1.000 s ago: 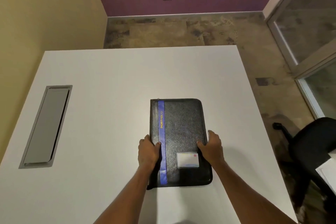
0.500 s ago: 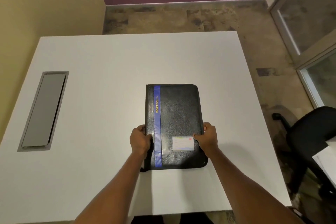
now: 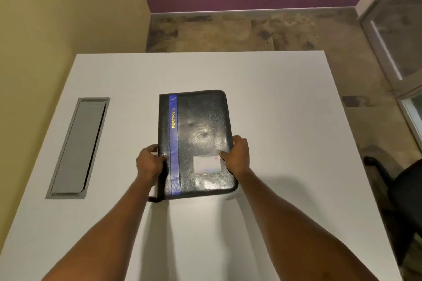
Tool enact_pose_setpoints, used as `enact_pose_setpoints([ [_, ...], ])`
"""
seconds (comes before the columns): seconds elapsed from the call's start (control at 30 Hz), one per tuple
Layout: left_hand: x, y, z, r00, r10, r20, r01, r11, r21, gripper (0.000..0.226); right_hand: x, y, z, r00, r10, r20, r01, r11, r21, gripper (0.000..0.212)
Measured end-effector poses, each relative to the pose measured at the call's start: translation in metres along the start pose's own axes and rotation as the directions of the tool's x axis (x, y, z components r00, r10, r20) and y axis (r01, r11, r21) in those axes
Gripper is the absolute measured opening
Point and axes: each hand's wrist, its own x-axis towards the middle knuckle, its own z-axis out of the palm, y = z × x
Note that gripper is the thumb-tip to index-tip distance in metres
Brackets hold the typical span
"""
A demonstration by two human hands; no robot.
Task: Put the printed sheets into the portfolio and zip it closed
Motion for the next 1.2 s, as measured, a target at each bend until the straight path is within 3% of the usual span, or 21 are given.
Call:
enact_pose_setpoints([
  [0.17, 0.046, 0.006, -0.019, 1.0, -0.017, -0.006, 0.017, 1.0, -0.01, 0.038, 0.023, -0.028, 0.039, 0.998, 0.058, -0.004, -0.058, 0.998, -0.005, 0.056],
  [0.37, 0.078, 0.001, -0.023, 1.0, -0.029, 0.011, 0.029, 1.0, 0.001, 0.037, 0.033, -0.038, 0.063, 0.992, 0.125, 0.005, -0.125, 0.992, 0.002, 0.05],
  [0.63, 0.072, 0.011, -0.016, 1.0, -0.013, -0.009, 0.015, 0.99, 0.142, 0.031, 0.029, -0.042, 0.065, 0.992, 0.106, 0.067, -0.098, 0.989, -0.11, 0.055],
  [0.83, 0.046, 0.012, -0.002, 0.993, 0.117, -0.028, -0.105, 0.954, 0.28, 0.014, 0.003, -0.048, 0.044, 0.998, 0.05, 0.039, -0.042, 0.982, -0.187, 0.045],
  [1.0, 0.003, -0.004, 0.025, 0.935, 0.356, -0.005, -0.323, 0.854, 0.409, 0.032, -0.022, -0.026, 0.02, 0.995, -0.073, 0.065, 0.089, 0.955, -0.284, 0.041],
  [1.1, -0.032, -0.005, 0.046, 0.917, 0.392, 0.075, -0.383, 0.812, 0.44, 0.052, -0.034, -0.003, 0.001, 0.979, -0.152, 0.136, 0.197, 0.884, -0.425, 0.06],
  [1.2, -0.068, 0.008, 0.072, 0.897, 0.423, 0.128, -0.437, 0.808, 0.394, 0.057, -0.04, 0.025, -0.026, 0.964, -0.192, 0.183, 0.262, 0.802, -0.537, 0.076],
])
